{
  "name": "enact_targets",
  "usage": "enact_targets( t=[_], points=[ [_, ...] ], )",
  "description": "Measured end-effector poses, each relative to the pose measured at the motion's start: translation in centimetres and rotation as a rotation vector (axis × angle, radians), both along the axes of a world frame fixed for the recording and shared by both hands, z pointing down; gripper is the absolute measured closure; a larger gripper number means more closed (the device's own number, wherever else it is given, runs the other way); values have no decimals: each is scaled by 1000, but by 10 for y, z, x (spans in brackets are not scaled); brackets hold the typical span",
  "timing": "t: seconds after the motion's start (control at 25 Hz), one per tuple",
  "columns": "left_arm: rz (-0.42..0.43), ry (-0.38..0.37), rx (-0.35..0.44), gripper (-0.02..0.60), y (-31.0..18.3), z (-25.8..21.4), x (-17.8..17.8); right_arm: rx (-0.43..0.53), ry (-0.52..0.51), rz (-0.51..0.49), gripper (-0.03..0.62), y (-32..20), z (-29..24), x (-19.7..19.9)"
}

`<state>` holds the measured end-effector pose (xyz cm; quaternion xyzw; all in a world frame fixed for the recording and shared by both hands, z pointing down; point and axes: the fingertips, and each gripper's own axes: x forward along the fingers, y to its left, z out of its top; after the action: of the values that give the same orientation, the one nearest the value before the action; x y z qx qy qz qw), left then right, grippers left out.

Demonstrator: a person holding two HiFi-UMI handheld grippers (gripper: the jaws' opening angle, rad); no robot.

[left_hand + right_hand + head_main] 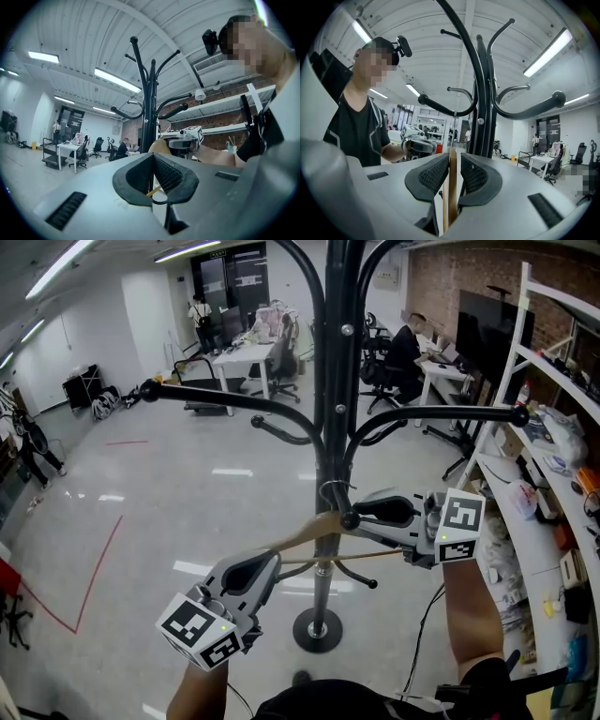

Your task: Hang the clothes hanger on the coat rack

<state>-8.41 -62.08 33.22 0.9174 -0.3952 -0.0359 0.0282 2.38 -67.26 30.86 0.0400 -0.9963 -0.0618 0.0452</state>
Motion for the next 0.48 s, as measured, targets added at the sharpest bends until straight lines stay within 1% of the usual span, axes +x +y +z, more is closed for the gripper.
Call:
enact_targets(
  t=[0.12,0.24,0.36,0.48],
  points=[
    [-3,0,2,583,3,1,1,19,-4,23,533,0,-2,4],
    [-5,2,8,583,5,0,1,32,-52,55,533,0,-12,9],
    [12,27,22,583,10,-5,4,96,-107,142,533,3,-27,16],
    [10,43,40,583,20,-10,7,164,-121,249,534,12,-40,25]
  ],
)
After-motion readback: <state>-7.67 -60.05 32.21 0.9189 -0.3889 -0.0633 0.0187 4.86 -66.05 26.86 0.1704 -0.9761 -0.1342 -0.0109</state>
